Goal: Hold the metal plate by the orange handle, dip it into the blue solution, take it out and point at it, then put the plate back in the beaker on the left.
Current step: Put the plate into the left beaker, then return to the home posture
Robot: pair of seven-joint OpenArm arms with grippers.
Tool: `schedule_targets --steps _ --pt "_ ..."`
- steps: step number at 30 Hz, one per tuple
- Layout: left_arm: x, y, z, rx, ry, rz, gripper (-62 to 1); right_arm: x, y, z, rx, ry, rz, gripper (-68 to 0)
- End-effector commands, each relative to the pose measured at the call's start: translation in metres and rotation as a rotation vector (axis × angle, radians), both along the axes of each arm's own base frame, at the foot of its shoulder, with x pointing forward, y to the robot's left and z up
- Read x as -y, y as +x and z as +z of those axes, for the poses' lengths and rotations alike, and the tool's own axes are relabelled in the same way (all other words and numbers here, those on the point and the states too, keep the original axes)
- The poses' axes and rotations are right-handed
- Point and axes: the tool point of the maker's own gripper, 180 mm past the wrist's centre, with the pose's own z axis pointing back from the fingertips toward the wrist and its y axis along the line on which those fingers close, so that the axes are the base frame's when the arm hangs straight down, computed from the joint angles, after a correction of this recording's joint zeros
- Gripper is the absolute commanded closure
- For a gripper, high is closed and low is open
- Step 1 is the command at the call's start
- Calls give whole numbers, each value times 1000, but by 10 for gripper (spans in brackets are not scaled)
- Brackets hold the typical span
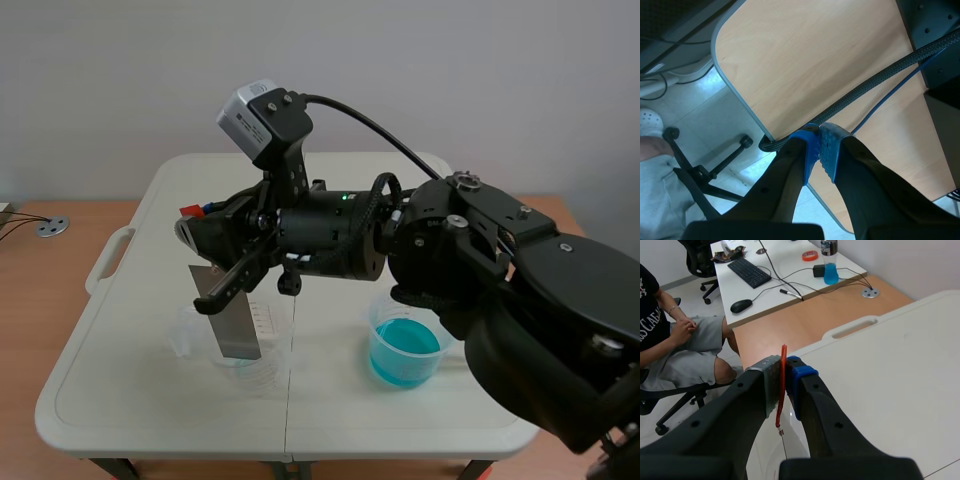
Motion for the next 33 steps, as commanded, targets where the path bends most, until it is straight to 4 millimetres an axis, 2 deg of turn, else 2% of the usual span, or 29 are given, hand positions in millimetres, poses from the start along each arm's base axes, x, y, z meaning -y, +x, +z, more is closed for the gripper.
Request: schedule_targets --steps 1,10,17,19,25,26,28,31,32,33 --pt "-2 -1 2 2 -1 -7 -29 -5 7 18 32 50 -2 -11" --pt "-2 -1 2 2 -1 -8 -29 0 11 0 -14 41 -23 -11" --pt "-2 4 1 9 2 -11 -30 0 11 -1 -14 40 -23 -12" --pt "-3 4 0 9 15 -37 -30 0 11 -1 -14 40 -23 -46" --pt "-5 3 0 5 34 -80 -40 1 13 1 -8 39 -24 -222" --pt "-5 3 0 5 35 -83 -76 1 14 2 -5 39 -26 -248" --pt "-5 3 0 10 40 -105 -215 3 17 4 4 37 -30 -301" --pt "-4 5 0 28 42 -147 -535 8 25 9 17 44 -55 -372" --pt "-3 6 0 35 38 -145 -623 10 29 10 21 44 -68 -391" --pt "-3 6 0 36 38 -144 -623 14 33 11 23 45 -86 -410"
